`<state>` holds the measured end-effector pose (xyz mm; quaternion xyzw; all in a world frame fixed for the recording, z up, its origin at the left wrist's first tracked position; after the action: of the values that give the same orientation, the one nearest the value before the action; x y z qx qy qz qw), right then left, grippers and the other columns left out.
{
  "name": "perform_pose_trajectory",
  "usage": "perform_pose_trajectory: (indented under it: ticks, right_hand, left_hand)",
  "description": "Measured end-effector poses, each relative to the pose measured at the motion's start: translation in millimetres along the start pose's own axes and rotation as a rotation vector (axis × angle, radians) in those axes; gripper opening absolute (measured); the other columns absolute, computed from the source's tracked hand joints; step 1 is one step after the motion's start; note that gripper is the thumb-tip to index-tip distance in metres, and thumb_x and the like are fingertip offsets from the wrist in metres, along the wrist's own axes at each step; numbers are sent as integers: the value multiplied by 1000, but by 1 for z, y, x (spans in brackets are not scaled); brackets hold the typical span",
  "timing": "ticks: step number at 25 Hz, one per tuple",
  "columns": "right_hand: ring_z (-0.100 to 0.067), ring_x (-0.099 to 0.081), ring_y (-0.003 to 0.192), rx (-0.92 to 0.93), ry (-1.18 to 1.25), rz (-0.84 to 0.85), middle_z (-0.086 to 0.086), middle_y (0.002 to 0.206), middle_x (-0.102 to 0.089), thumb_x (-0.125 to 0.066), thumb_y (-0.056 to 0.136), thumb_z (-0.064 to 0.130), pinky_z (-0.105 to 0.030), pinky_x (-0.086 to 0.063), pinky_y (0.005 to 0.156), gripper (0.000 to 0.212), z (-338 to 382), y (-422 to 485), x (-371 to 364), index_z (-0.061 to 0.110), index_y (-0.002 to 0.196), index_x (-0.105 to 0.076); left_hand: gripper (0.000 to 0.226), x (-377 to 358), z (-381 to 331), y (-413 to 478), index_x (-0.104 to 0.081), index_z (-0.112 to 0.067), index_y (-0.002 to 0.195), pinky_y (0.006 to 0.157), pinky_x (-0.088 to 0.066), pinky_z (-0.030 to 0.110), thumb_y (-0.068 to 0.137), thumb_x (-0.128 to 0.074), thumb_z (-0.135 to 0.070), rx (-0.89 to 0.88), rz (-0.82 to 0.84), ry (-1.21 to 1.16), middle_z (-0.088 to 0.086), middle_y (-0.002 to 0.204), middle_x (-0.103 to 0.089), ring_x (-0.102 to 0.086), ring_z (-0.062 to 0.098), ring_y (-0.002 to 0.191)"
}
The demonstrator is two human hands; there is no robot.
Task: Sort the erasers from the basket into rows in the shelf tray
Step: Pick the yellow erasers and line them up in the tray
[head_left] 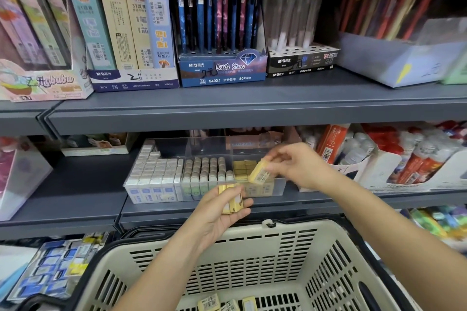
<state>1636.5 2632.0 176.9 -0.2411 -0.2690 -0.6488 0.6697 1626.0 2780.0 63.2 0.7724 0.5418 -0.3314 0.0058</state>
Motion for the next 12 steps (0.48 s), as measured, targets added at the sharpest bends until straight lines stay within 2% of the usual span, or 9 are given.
perform_pose_trajectory:
  ticks: [2,5,9,12]
  right_hand:
    - [-3,-64,74,-37,-150,-131,9,86,-67,-65,85,22,-18,-50,71,6,-11,8,22,27,88,-64]
    - [-15,-62,90,-78,-366,-199,3,100,-67,-62,87,24,-29,-51,82,16,-24,18,25,26,102,-65]
    - [-19,-60,98,-96,-529,-137,5,109,-65,-59,87,25,-33,-52,83,18,-34,31,6,34,103,-63]
    - [-20,-58,102,-113,-547,-11,3,117,-62,-51,91,22,-31,-49,87,20,-43,40,-14,30,104,-64]
  left_hand:
    - [18,6,-1,-1,-66,-4,98,55,-55,26,80,-67,-8,6,-35,14,14,86,-72,-72,27,81]
    - [22,3,-3,-7,-62,-6,104,59,-56,27,83,-65,-10,-16,0,61,12,88,-74,-71,27,87]
    - [23,3,-7,-11,-56,-7,108,62,-57,28,87,-61,-11,-39,8,79,14,95,-73,-70,26,89]
    - [22,5,-9,-10,-54,-7,108,61,-57,28,88,-60,-10,-39,-6,73,14,95,-73,-70,26,89]
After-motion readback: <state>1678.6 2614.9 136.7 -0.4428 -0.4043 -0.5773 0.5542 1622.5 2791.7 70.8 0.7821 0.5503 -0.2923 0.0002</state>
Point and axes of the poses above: each hand's wrist, its own y-axis towards the middle knuckle, its own x-axis out of the back of the hand, z = x × y, the point moved 10 cm from there along y, towards the middle knuckle
